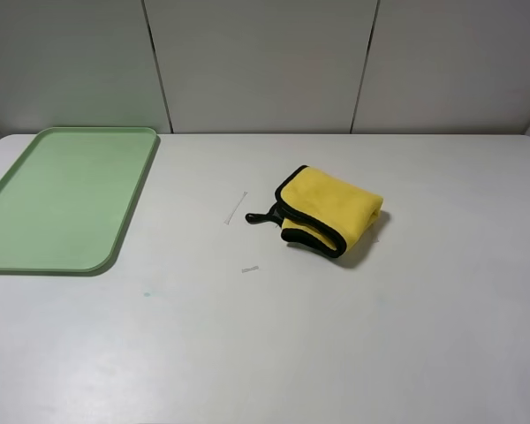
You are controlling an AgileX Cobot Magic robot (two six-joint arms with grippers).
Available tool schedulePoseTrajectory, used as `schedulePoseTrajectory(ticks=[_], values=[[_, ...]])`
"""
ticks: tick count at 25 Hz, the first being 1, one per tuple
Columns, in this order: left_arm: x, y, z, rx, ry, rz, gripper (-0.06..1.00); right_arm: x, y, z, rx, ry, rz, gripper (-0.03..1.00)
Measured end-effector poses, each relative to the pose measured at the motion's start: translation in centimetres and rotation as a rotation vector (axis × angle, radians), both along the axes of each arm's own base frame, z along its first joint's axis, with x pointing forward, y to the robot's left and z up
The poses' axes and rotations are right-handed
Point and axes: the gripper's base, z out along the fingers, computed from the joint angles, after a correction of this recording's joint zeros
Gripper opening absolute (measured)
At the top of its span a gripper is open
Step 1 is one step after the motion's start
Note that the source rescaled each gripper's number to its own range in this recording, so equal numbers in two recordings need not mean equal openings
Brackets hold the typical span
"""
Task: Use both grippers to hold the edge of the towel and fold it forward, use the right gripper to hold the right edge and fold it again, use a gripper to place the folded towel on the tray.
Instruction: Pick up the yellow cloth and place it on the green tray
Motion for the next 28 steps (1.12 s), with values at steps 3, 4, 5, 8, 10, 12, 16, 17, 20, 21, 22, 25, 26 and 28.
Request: schedulePoseTrajectory(ticks=[3,4,5,8,10,12,16,17,20,21,22,25,26,28], values=[[0.2,0.0,0.0,0.001,0.016,0.001,1.00,0.0,0.0,0.0,0.000,0.000,0.000,1.00],[0.5,0.0,0.1,0.002,0.040,0.001,1.00,0.0,0.0,0.0,-0.001,0.000,0.000,1.00],[1.0,0.0,0.2,0.004,0.071,0.002,1.00,0.0,0.0,0.0,-0.001,0.000,0.000,1.00],[2.8,0.0,1.2,0.012,0.173,0.002,1.00,0.0,0.0,0.0,-0.001,0.000,0.000,1.00],[4.4,0.0,2.1,0.028,0.239,-0.010,1.00,0.0,0.0,0.0,-0.001,0.000,0.000,1.00],[6.4,0.0,3.2,0.049,0.288,-0.033,1.00,0.0,0.0,0.0,-0.001,0.000,0.000,1.00],[11.1,-0.1,4.7,0.087,0.343,-0.078,1.00,0.0,0.0,0.0,-0.001,0.000,0.000,1.00],[12.3,-0.1,4.9,0.092,0.342,-0.086,1.00,0.0,0.0,0.0,-0.001,0.000,0.000,1.00],[16.2,-0.5,5.5,0.097,0.356,-0.118,1.00,0.0,0.0,0.0,-0.001,0.000,0.000,1.00],[17.5,-0.8,5.4,0.094,0.369,-0.137,1.00,0.0,0.0,0.0,-0.001,0.000,0.000,1.00],[18.8,-1.2,5.3,0.093,0.383,-0.155,1.00,0.0,0.0,0.0,-0.001,0.000,0.000,1.00],[22.3,-2.9,4.8,0.102,0.414,-0.232,1.00,0.0,0.0,0.0,-0.001,0.000,0.000,1.00],[23.3,-3.5,4.5,0.108,0.428,-0.256,1.00,0.0,0.0,0.0,-0.001,0.000,0.000,1.00],[25.1,-5.2,3.9,0.121,0.444,-0.315,1.00,0.0,0.0,0.0,-0.001,0.000,0.000,1.00]])
